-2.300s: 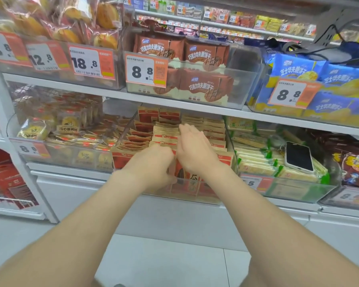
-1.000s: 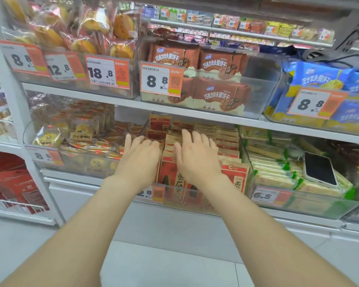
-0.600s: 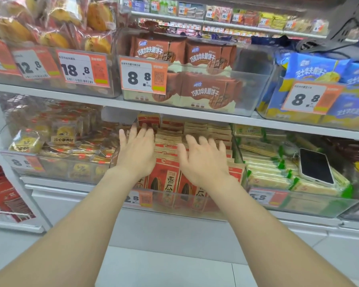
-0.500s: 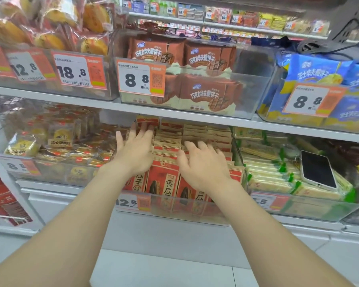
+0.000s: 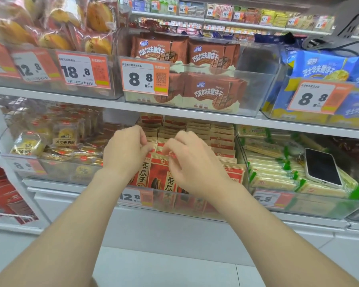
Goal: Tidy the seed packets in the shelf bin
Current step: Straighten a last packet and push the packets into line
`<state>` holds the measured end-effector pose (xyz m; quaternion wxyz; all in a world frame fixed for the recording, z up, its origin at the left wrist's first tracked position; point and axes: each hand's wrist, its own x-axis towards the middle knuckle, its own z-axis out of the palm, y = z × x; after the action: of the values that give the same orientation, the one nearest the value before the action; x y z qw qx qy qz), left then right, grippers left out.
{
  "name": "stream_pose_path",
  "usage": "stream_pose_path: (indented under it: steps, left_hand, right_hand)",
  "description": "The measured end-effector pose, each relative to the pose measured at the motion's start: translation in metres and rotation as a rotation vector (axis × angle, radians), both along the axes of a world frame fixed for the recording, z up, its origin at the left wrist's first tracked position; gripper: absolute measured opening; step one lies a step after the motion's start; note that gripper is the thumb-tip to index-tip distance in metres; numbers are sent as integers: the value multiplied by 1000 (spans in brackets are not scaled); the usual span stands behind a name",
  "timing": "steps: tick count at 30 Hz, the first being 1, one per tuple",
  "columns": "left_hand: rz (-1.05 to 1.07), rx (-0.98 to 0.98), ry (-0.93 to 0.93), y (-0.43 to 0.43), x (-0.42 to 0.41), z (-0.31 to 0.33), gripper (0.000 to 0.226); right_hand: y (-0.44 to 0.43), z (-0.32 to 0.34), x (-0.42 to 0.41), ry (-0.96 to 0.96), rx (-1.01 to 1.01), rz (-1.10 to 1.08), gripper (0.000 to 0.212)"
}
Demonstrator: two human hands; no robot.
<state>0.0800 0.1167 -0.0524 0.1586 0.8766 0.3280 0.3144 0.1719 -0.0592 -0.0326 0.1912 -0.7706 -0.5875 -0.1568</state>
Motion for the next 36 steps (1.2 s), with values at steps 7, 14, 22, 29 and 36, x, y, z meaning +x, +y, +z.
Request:
stream_pose_path:
  steps: [7,14,22,29,36]
  left_hand:
    - [-168,-9,221,-14,-29,-4,45]
    - [-159,143,235,-17,-32,-4,57]
    - [-49,95,305,-23,-26,-7,43]
    - [-75,87,170,-26,-14,2,52]
    - [-142,-60,150,-7,-2,10,43]
  right_hand:
    - [-25,-5,-33,-90,-409,15,20]
    - [-22,-12,-40,-90,-530,-87,28]
    - [-32,-8,-44,-105,-540,-64,25]
    - [-29,-4,-43,-147,-503,-50,18]
    - [-9,-13,-33,-161,79,-117,10]
